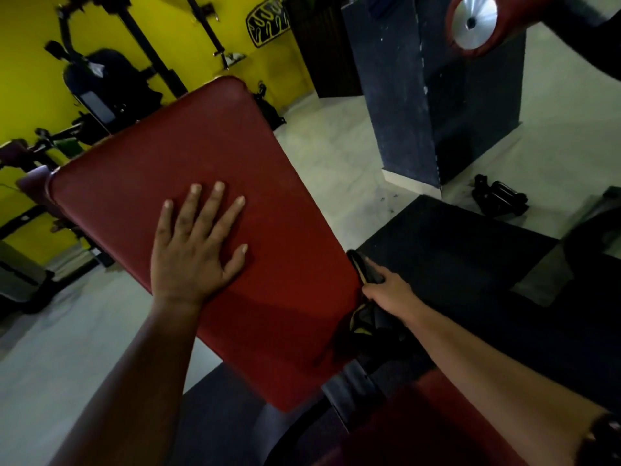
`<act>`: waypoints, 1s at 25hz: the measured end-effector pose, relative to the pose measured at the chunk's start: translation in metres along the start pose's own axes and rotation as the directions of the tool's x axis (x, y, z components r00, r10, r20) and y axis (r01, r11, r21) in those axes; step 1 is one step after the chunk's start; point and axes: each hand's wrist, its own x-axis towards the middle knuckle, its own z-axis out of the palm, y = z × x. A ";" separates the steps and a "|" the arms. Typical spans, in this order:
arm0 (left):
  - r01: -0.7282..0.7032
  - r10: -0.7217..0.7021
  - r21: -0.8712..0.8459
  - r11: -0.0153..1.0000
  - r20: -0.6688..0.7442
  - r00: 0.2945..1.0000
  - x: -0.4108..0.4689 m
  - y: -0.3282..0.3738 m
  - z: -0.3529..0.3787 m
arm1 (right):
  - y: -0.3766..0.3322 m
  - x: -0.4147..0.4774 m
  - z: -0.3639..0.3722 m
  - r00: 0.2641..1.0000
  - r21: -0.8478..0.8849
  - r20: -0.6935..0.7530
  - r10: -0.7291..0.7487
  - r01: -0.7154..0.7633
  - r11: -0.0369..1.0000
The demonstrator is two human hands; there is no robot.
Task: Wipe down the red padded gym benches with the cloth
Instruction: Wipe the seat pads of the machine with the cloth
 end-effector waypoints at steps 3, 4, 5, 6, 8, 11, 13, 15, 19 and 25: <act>0.003 -0.003 -0.009 1.000 -0.006 1.000 0.002 0.000 0.000 | -0.026 0.003 -0.002 0.999 -0.006 0.003 -0.033 0.033 0.999; 0.005 -0.005 -0.008 1.000 -0.011 1.000 0.002 0.000 0.000 | -0.040 0.002 -0.001 0.992 -0.007 -0.022 -0.122 0.122 0.992; 0.004 -0.005 -0.011 1.000 -0.013 1.000 0.001 0.001 0.000 | -0.053 0.003 0.001 0.976 -0.024 -0.043 -0.212 0.211 0.977; 0.003 -0.003 -0.011 1.000 -0.012 1.000 0.001 0.002 -0.001 | -0.066 0.004 0.001 0.959 -0.061 -0.046 -0.280 0.277 0.959; 0.006 -0.006 -0.010 1.000 -0.004 1.000 0.003 0.001 -0.001 | -0.086 0.011 -0.002 0.946 -0.158 -0.004 -0.324 0.319 0.934; 0.008 -0.008 -0.010 1.000 -0.005 1.000 0.003 0.001 -0.002 | -0.109 0.014 -0.005 0.965 -0.072 0.060 -0.256 0.260 0.963; 0.007 -0.007 -0.007 1.000 -0.005 1.000 0.002 0.001 -0.001 | -0.126 0.010 -0.002 0.940 -0.047 0.033 -0.341 0.342 0.938; 0.008 -0.008 -0.012 1.000 -0.008 1.000 0.003 0.002 -0.001 | -0.144 0.011 -0.001 0.915 -0.057 -0.016 -0.402 0.401 0.914; 0.055 -0.056 -0.017 0.998 -0.038 0.998 0.001 0.001 0.002 | -0.176 0.016 -0.007 0.909 -0.002 -0.044 -0.414 0.415 0.910; 0.370 -0.363 0.046 0.928 -0.117 0.925 -0.002 0.007 0.003 | -0.217 0.013 -0.005 0.832 -0.098 -0.143 -0.536 0.527 0.844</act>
